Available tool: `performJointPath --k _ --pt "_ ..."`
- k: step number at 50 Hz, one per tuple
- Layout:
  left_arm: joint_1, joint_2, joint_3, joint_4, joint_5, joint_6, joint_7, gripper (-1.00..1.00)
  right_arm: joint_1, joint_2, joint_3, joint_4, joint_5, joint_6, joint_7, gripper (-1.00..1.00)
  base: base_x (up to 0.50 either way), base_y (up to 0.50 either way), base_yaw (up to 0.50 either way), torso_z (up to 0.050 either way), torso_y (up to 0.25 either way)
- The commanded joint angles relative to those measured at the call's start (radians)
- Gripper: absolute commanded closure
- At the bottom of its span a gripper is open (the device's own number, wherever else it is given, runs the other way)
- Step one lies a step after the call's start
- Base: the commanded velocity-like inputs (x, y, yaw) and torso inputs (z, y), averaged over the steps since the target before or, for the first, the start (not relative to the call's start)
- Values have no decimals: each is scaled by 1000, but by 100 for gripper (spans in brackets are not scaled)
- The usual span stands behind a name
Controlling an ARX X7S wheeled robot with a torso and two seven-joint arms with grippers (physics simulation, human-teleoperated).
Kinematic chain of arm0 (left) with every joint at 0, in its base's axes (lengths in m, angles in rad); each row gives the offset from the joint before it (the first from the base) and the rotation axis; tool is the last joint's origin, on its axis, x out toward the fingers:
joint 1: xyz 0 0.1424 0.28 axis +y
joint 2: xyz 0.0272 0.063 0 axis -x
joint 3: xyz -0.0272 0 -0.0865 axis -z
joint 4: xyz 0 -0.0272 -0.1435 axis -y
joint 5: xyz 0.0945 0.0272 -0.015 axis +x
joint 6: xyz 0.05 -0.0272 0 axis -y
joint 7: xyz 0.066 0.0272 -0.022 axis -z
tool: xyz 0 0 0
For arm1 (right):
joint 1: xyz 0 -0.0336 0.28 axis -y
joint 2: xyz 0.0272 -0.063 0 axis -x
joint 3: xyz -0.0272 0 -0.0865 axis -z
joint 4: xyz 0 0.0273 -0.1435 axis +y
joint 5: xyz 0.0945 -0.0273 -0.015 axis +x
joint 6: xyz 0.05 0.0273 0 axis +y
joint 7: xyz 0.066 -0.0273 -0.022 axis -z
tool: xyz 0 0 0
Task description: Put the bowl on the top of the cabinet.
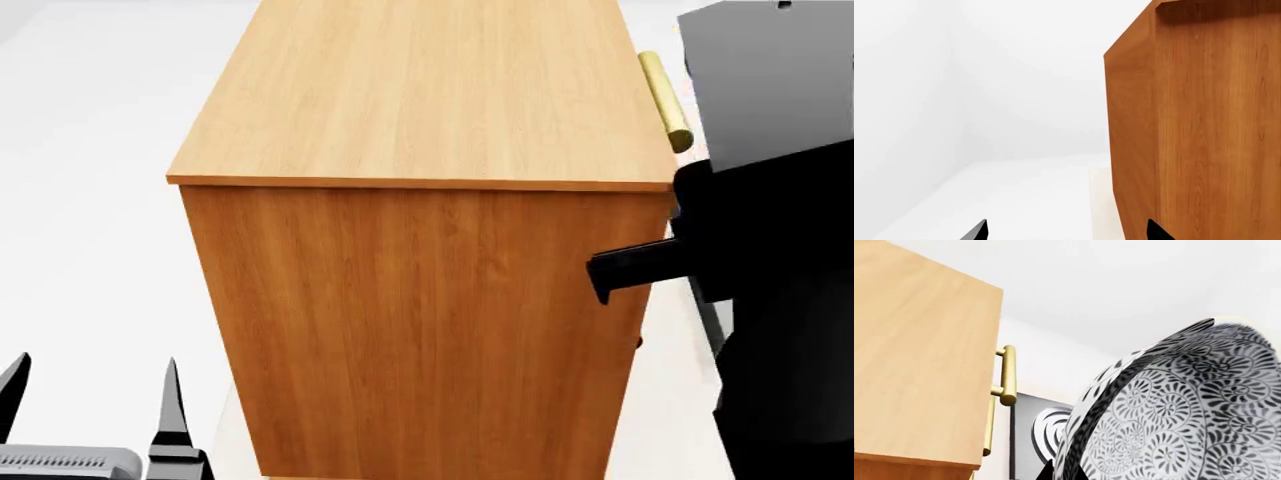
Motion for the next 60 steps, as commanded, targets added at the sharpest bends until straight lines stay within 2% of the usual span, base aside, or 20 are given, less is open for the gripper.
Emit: performJointPath --k 1,24,37,60 --pt "2 -4 -1 9 -4 -4 -4 -100 231 35 -184 39 43 -66 9 100 0 0 0 0 0" --pt "-1 -5 8 0 -1 2 -9 -100 478 -2 -391 59 103 -153 6 100 0 0 0 0 0" --pt "-3 -7 10 0 -4 0 -12 -100 525 -78 -417 74 125 -191 -20 100 0 0 0 0 1" --pt "-1 -10 11 -12 -10 10 -14 -100 606 -257 -442 166 134 -165 -68 100 0 0 0 0 0"
